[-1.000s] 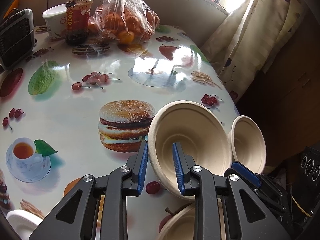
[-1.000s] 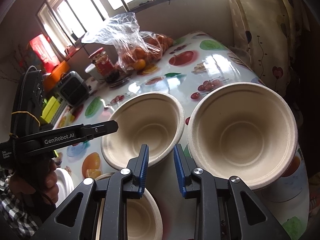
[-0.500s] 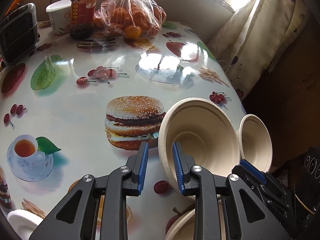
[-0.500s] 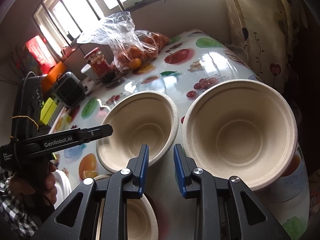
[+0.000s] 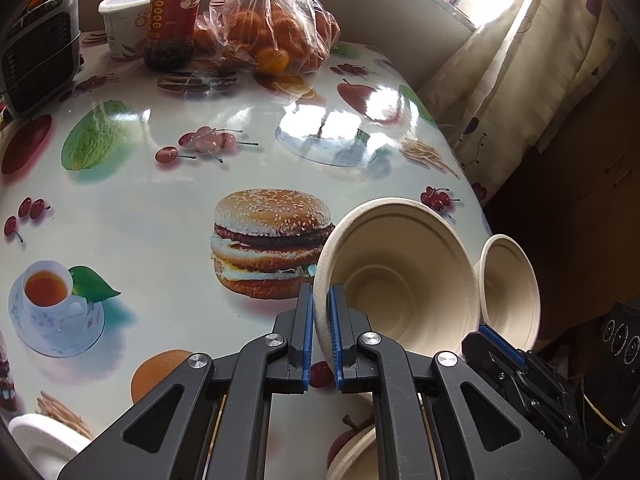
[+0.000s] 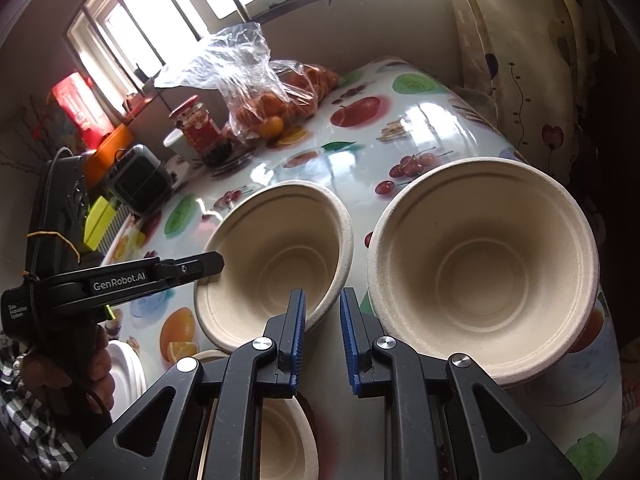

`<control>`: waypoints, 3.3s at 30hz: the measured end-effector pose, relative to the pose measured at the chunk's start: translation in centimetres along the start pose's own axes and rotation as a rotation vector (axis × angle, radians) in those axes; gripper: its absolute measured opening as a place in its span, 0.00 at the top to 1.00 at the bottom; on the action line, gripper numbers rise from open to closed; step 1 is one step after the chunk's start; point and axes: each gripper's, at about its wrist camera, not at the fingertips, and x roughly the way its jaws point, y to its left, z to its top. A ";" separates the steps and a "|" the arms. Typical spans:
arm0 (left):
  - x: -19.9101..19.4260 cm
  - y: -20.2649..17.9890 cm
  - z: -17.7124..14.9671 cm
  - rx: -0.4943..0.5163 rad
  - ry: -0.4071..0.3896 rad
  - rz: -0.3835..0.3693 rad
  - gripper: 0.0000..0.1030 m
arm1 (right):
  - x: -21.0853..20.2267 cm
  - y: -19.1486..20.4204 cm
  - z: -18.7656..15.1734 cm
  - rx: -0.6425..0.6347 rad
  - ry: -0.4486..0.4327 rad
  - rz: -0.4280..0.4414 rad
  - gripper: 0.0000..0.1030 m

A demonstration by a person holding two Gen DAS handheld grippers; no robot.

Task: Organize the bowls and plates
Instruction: 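Close the left tool on a beige bowl rim while the right tool grips another bowl rim, then lift and carry the bowl in the left tool while the right tool carries its bowl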

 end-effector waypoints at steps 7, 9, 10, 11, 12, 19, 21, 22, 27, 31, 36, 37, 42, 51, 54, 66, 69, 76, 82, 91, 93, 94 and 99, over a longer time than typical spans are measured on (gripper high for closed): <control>-0.3 -0.2 0.0 0.004 -0.011 -0.003 0.92 | 0.1 0.1 0.1 0.007 0.001 -0.004 0.83; -0.4 -0.2 0.0 0.003 -0.015 -0.003 0.92 | -0.1 0.2 0.2 0.005 -0.003 -0.001 0.83; -0.5 -0.2 0.0 0.004 -0.018 -0.004 0.92 | -0.2 0.2 0.2 0.004 -0.006 0.000 0.83; -0.6 -0.2 0.0 0.004 -0.020 -0.005 0.92 | -0.3 0.3 0.2 0.003 -0.008 0.000 0.83; -0.8 -0.2 0.0 0.005 -0.024 -0.006 0.92 | -0.3 0.3 0.3 0.002 -0.010 0.001 0.83; -2.3 -0.6 -0.3 0.019 -0.050 -0.013 0.92 | -1.5 0.7 0.1 0.002 -0.030 0.013 0.83; -2.8 -0.7 -0.5 0.019 -0.056 -0.017 0.92 | -1.9 1.0 0.1 -0.003 -0.038 0.013 0.83; -3.0 -0.7 -0.5 0.023 -0.061 -0.019 0.92 | -2.1 1.1 0.0 -0.005 -0.042 0.013 0.83; -4.4 -0.8 -1.0 0.028 -0.079 -0.032 0.92 | -3.3 1.6 -0.3 -0.009 -0.061 0.020 0.83; -5.3 -0.8 -1.6 0.032 -0.089 -0.039 0.92 | -4.4 2.2 -0.8 -0.014 -0.077 0.022 0.83; -6.3 -0.8 -2.6 0.033 -0.099 -0.047 0.92 | -5.7 2.7 -1.6 -0.015 -0.092 0.030 0.83; -6.5 -0.8 -2.9 0.033 -0.100 -0.047 0.92 | -6.0 2.8 -1.8 -0.016 -0.094 0.031 0.83; -7.5 -0.8 -4.2 0.038 -0.103 -0.055 0.92 | -7.0 3.3 -3.0 -0.023 -0.101 0.031 0.83; -8.5 -1.2 -6.3 0.062 -0.102 -0.058 0.92 | -8.8 3.6 -4.9 -0.009 -0.117 0.030 0.83; -8.6 -1.2 -6.9 0.064 -0.098 -0.062 0.92 | -9.2 3.8 -5.5 -0.010 -0.121 0.025 0.83; -9.0 -1.5 -8.7 0.076 -0.083 -0.058 0.91 | -10.1 3.7 -7.2 0.008 -0.122 0.025 0.83; -9.1 -1.5 -9.0 0.077 -0.083 -0.058 0.91 | -10.2 3.6 -7.3 0.009 -0.122 0.026 0.83; -9.4 -1.7 -9.5 0.083 -0.086 -0.053 0.91 | -10.3 3.6 -7.6 0.009 -0.122 0.027 0.83; -9.4 -1.6 -10.0 0.082 -0.078 -0.049 0.91 | -10.3 3.7 -8.3 0.016 -0.114 0.027 0.83; -9.0 -1.2 -10.7 0.076 -0.059 -0.041 0.91 | -10.0 3.6 -9.3 0.025 -0.091 0.023 0.83; -9.0 -1.1 -10.8 0.076 -0.057 -0.040 0.91 | -9.8 3.6 -9.5 0.026 -0.085 0.022 0.83; -9.0 -1.0 -10.8 0.075 -0.055 -0.039 0.91 | -9.8 3.6 -9.5 0.026 -0.082 0.022 0.83; -8.4 -0.9 -11.1 0.075 -0.035 -0.030 0.91 | -9.3 3.6 -9.6 0.030 -0.071 0.018 0.83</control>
